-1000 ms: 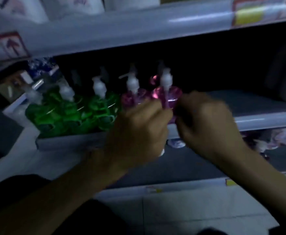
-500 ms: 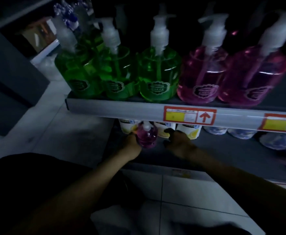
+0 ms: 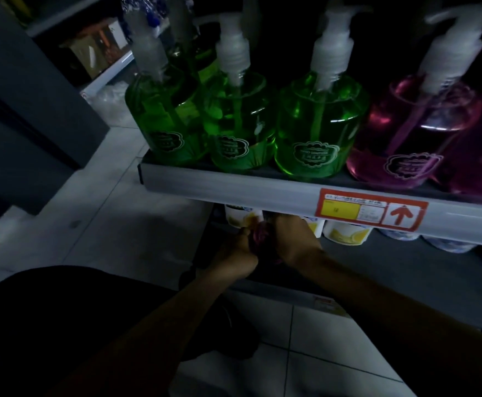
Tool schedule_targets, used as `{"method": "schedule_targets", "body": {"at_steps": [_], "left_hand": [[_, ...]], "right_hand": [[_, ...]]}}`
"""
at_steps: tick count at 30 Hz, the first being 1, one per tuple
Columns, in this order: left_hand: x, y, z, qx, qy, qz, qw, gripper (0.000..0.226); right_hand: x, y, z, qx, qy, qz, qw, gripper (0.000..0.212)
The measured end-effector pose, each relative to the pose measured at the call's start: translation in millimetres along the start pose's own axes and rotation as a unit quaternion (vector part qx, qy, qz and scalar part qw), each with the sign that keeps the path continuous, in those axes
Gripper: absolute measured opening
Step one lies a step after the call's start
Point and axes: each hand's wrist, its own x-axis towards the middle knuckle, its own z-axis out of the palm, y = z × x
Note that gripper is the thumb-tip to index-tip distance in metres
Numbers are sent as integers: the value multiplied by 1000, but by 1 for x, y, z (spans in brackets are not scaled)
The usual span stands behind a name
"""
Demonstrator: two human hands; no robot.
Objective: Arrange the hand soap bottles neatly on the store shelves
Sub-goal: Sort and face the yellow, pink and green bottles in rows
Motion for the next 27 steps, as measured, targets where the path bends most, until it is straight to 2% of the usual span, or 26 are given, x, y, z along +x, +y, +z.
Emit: {"method": "schedule_targets", "body": {"at_steps": [3, 5, 8, 10, 12, 14, 16, 17, 19, 22, 24, 27], "left_hand": [[-6, 2, 2, -25, -20, 8, 999, 59], [-14, 6, -1, -38, -56, 28, 997, 64], [-33, 10, -5, -24, -157, 84, 984, 70], [-49, 15, -6, -51, -221, 86, 970, 57], [-70, 30, -7, -104, -332, 86, 933, 49], [-94, 53, -5, -154, -445, 119, 874, 54], [-117, 80, -1, -209, -501, 164, 824, 61], [-128, 93, 2, -228, -509, 180, 811, 60], [-146, 118, 10, -251, -493, 211, 806, 58], [-164, 148, 21, -271, -419, 247, 830, 58], [-172, 165, 26, -298, -381, 251, 838, 57], [-180, 189, 36, -354, -335, 253, 836, 57]], "right_hand": [[-19, 2, -8, -94, -36, -49, 994, 51], [-36, 6, -18, -133, -50, -119, 983, 40], [-69, 7, -49, -110, -33, -206, 972, 18], [-95, 3, -79, -49, -32, -224, 973, 12], [-122, 1, -108, 15, -16, -232, 972, 6], [-144, 4, -135, 73, 8, -221, 972, 9], [-163, 12, -161, 158, 10, -194, 968, 12], [-172, 15, -173, 201, 14, -178, 963, 12], [-187, 25, -197, 259, 56, -150, 952, 11], [-205, 38, -224, 299, 136, -120, 937, 22], [-214, 45, -237, 304, 177, -98, 931, 30], [-224, 54, -249, 237, 244, -26, 940, 50]]}}
